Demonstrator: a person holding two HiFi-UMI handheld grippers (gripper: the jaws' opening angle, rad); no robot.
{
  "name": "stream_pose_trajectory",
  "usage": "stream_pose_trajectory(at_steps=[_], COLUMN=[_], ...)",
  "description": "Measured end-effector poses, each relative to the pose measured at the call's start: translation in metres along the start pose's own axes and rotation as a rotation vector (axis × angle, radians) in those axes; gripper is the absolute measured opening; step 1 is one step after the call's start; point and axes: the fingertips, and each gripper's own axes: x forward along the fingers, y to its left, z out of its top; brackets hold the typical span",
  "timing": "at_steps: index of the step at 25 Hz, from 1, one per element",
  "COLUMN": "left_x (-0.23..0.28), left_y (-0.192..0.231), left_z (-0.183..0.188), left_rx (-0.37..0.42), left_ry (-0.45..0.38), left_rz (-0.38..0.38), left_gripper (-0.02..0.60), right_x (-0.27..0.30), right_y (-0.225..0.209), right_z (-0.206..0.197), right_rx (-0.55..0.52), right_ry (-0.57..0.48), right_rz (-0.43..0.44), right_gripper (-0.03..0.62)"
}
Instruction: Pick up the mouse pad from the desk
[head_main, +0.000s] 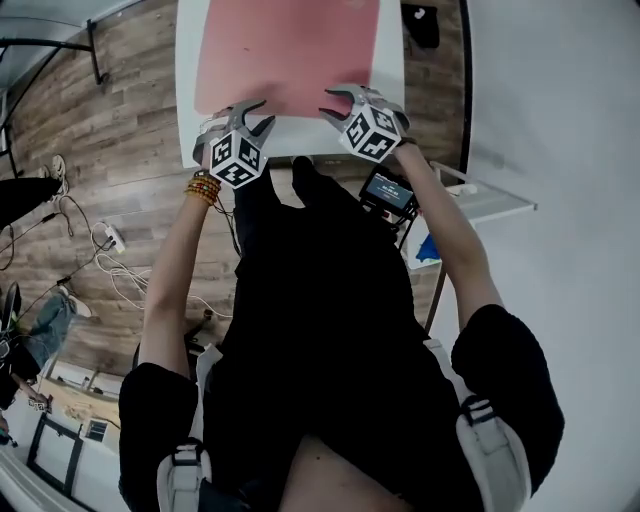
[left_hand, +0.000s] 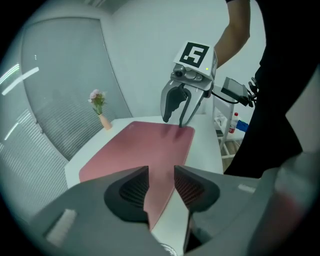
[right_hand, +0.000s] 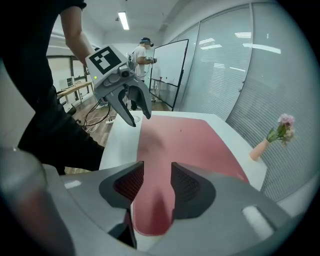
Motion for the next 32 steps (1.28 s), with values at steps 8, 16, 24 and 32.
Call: stream_pose_trajectory(at_steps=[8, 16, 24, 32], left_x=[0.045, 0.066, 0.073, 0.074], left_y=[-0.013, -0.023, -0.034, -0.032], left_z=[-0.033, -0.034, -0.041, -0.037], left_rx=[0.098, 0.151, 0.16, 0.119], left_ry=[0.089, 0.121, 0.137, 0.12], left_rz=[-0.136, -0.22, -0.26, -0.256], left_gripper=[0.152, 0.17, 0.17, 0.17], right_x=[0.052, 0.07, 0.086, 0.084], right_y=[0.019, 0.031, 0.046, 0.04], right_z=[-0.016, -0.034, -0.04, -0.04], right_rx=[-0.02, -0.077, -0.067, -0.069], right_ry=[0.098, 0.163, 0.225, 0.234], right_rz=[0.115, 0.173, 0.231, 0.248], right_gripper=[0.251, 0.285, 0.296, 0.243])
